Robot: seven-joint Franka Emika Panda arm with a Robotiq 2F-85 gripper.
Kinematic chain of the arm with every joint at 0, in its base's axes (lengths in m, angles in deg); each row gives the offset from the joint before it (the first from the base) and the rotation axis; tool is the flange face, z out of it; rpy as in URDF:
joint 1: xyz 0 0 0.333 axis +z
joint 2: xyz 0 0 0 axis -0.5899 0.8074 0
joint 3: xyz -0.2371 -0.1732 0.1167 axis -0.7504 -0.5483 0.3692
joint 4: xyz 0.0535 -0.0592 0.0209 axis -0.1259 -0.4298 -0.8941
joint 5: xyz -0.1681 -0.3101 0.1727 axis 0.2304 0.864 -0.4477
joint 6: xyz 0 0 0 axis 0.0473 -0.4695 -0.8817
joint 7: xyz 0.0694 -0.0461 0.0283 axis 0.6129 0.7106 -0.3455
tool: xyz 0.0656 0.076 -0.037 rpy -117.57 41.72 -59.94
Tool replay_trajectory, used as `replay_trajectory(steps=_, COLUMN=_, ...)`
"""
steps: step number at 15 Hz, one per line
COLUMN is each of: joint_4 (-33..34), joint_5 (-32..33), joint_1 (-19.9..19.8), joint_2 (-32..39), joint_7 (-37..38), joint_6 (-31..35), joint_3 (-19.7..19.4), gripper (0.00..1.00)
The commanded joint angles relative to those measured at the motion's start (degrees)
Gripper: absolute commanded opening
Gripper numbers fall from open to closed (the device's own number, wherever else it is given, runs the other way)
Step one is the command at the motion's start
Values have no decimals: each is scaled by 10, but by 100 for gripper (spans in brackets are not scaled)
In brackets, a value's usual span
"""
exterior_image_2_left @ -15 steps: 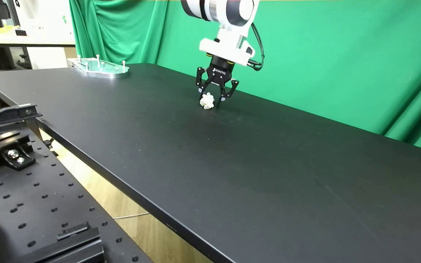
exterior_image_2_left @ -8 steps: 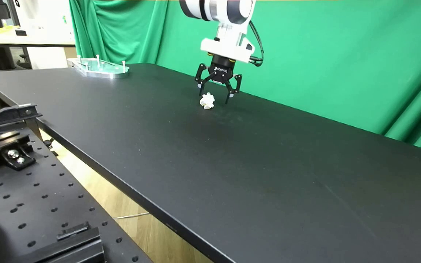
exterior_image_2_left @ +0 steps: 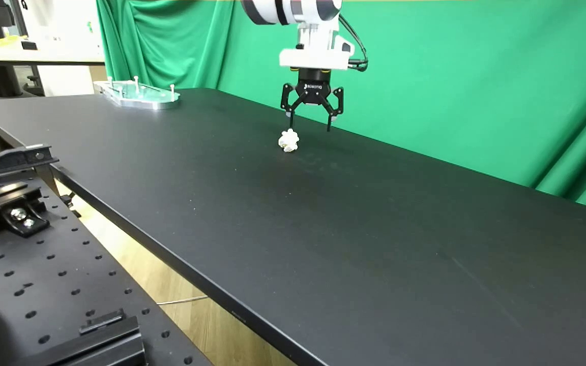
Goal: Move the white object to the left
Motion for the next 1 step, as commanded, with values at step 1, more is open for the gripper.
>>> replay_trajectory(steps=1, joint_4=-15, joint_5=37, joint_1=33, joint_2=-21, joint_7=88, joint_6=26, joint_3=-36, gripper=100)
